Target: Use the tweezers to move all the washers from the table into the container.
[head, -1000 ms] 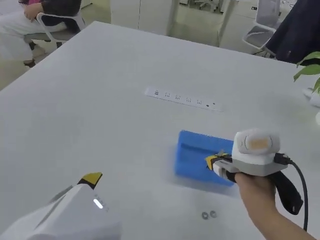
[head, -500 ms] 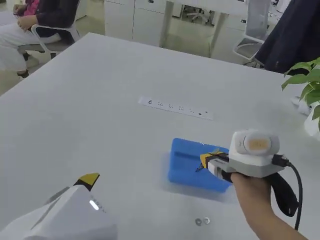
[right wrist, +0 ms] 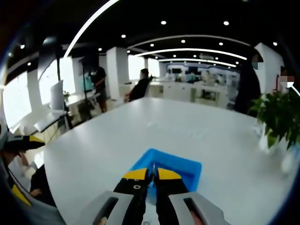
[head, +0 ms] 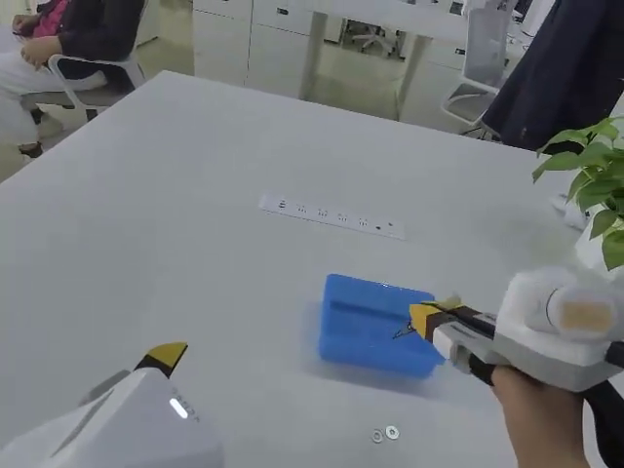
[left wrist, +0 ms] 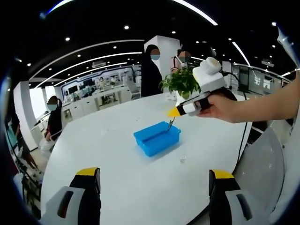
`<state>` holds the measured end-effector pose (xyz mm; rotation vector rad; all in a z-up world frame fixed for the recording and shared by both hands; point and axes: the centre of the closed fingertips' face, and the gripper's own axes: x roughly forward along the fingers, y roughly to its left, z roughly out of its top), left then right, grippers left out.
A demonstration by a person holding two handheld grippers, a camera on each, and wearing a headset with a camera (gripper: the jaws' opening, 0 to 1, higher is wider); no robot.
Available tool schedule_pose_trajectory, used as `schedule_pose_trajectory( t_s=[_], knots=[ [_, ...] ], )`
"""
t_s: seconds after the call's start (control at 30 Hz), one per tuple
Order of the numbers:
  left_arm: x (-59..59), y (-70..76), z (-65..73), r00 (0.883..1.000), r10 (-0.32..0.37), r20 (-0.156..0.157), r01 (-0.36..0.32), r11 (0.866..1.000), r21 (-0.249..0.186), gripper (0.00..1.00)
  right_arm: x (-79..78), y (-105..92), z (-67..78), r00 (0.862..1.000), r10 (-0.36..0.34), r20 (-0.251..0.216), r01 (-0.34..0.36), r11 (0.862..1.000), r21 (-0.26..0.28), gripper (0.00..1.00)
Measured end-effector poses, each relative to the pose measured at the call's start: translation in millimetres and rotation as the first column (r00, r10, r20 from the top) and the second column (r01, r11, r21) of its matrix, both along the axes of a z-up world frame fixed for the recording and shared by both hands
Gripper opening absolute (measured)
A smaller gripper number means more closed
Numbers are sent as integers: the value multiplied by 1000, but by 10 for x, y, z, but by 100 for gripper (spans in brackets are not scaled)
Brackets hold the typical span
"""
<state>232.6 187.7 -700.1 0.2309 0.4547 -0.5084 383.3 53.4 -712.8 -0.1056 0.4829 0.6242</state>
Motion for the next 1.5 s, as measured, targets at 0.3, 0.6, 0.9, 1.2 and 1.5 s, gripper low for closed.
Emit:
schedule_pose_trajectory(
  t_s=[0.3, 0.6, 0.9, 1.2, 1.5],
  knots=[
    [-9, -18, -31, 1000, -9, -3, 9, 1000, -1, 98, -245, -24, -252, 998, -7, -64, 7, 1000, 1, 3],
    [8, -5, -12, 1000, 7, -9, -7, 1000, -30, 97, -330, -16, -574, 991, 3, -134, -7, 999, -33, 3],
    [0, 11, -69, 1000, 13, -20, -13, 1000, -19, 97, -513, 1, -835, 982, 41, -186, -58, 995, -85, 3],
    [-8, 15, -107, 1000, 5, -21, -5, 1000, 5, 97, -505, -6, -936, 979, 30, -199, -51, 994, -99, 3],
    [1, 1, -114, 1000, -4, -20, 4, 1000, 17, 96, -488, 1, -919, 983, 24, -185, -41, 995, -91, 3]
  ],
)
